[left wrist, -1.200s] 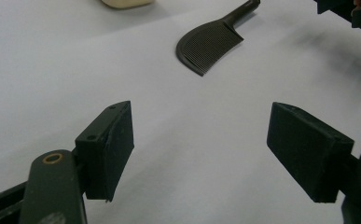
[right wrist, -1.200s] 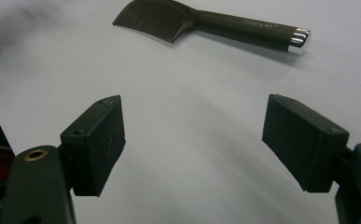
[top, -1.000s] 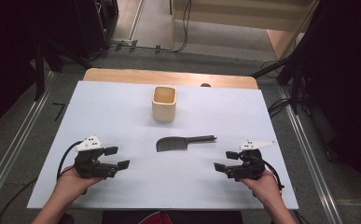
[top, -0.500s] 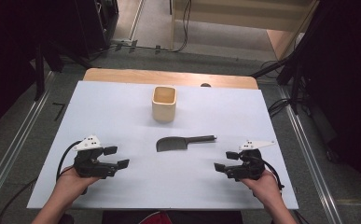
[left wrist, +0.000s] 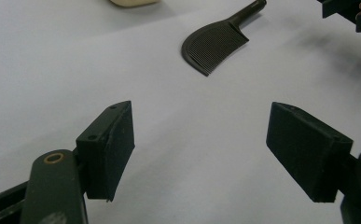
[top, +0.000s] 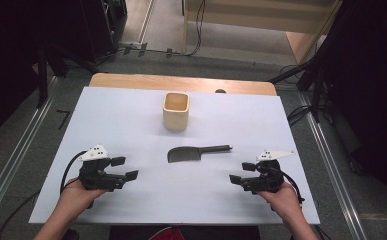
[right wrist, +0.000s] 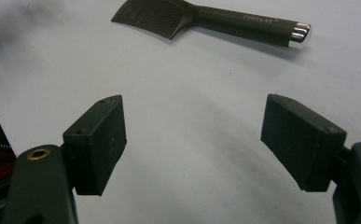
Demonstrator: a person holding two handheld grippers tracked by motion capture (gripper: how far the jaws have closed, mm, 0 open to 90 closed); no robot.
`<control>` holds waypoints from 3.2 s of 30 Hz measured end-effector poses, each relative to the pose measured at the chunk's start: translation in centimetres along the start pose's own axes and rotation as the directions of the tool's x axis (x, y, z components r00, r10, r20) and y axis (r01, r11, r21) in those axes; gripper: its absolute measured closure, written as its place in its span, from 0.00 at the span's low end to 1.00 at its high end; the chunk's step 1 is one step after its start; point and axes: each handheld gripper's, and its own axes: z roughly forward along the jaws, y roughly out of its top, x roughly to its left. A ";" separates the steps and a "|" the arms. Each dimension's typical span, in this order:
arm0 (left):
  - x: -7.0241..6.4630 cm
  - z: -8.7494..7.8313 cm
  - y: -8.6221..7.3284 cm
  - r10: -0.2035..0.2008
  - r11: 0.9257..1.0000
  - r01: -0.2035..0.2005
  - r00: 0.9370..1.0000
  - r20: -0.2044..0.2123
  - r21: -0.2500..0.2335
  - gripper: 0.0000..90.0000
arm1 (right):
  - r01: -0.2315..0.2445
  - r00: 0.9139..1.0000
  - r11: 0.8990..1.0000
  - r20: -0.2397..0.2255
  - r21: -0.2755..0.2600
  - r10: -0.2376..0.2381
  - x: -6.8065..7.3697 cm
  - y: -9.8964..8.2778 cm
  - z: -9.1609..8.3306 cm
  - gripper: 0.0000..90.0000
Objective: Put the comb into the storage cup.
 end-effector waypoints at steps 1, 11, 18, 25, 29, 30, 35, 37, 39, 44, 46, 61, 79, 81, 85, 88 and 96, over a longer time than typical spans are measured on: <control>0.0 0.0 0.0 -0.001 1.000 0.001 1.000 0.000 0.000 0.28 | -0.001 1.000 1.000 -0.001 -0.002 0.001 0.0 0.0 0.0 0.23; 0.0 0.0 0.0 -0.004 1.000 0.004 1.000 0.003 -0.006 0.28 | -0.005 1.000 1.000 -0.001 0.001 0.005 0.0 0.0 0.0 0.23; 0.1 0.0 0.0 -0.006 1.000 0.006 1.000 0.004 -0.003 0.28 | -0.002 1.000 1.000 -0.005 -0.004 0.002 0.0 0.4 0.2 0.23; 0.1 0.0 0.0 -0.014 1.000 0.014 1.000 0.003 -0.002 0.28 | -0.026 1.000 0.999 0.007 -0.037 0.026 -0.1 1.5 -0.1 0.23; 0.2 0.0 0.0 -0.019 1.000 0.019 1.000 0.000 -0.001 0.28 | -0.042 0.999 0.998 0.019 -0.048 0.043 -0.4 2.5 -0.4 0.23; 0.2 0.0 0.0 -0.019 1.000 0.019 1.000 -0.001 -0.001 0.28 | -0.044 0.999 0.998 0.022 -0.044 0.045 -0.5 2.7 -0.4 0.23; 0.2 -0.1 0.0 -0.022 1.000 0.022 1.000 -0.003 -0.005 0.28 | -0.053 0.998 0.998 0.022 -0.036 0.054 -0.7 3.8 -0.4 0.23; 0.2 -0.1 0.0 -0.021 1.000 0.021 1.000 -0.004 -0.007 0.28 | -0.050 0.998 0.998 0.029 -0.037 0.051 -0.7 4.1 -0.3 0.23; 0.2 -0.2 0.1 -0.023 1.000 0.023 1.000 -0.004 -0.012 0.28 | -0.035 0.998 0.999 0.045 -0.035 0.037 -0.8 4.5 -0.3 0.24; 0.2 -0.2 0.1 -0.025 1.000 0.025 1.000 -0.003 -0.011 0.28 | -0.060 0.996 0.998 0.057 -0.034 0.062 -1.3 5.2 0.1 0.24; 0.2 -0.2 0.1 -0.024 1.000 0.024 1.000 -0.004 -0.010 0.28 | -0.067 0.996 0.997 0.056 -0.039 0.069 -1.4 5.5 0.1 0.24; 0.3 -0.1 0.0 -0.026 1.000 0.026 1.000 0.001 -0.008 0.28 | -0.055 0.997 0.998 0.060 -0.037 0.057 -1.6 7.8 1.4 0.24; 0.3 -0.1 0.0 -0.024 1.000 0.024 1.000 0.004 -0.007 0.28 | -0.078 0.993 0.997 0.085 -0.023 0.080 -3.1 10.1 3.5 0.24; 0.3 0.0 0.0 -0.024 1.000 0.024 1.000 0.004 -0.007 0.28 | -0.080 0.993 0.997 0.088 -0.022 0.081 -3.4 10.3 3.7 0.25; 0.3 -0.1 0.0 -0.032 0.999 0.032 0.999 0.005 -0.011 0.28 | -0.085 0.991 0.996 0.106 -0.018 0.086 -3.7 10.7 4.2 0.25; 0.3 -0.2 0.1 -0.033 0.999 0.033 0.999 0.005 -0.013 0.28 | -0.086 0.990 0.996 0.110 -0.018 0.087 -4.1 10.8 4.4 0.26; 0.3 -0.1 0.0 -0.034 0.999 0.034 0.999 0.006 -0.012 0.28 | -0.094 0.986 0.996 0.137 -0.005 0.094 -4.7 11.4 5.5 0.27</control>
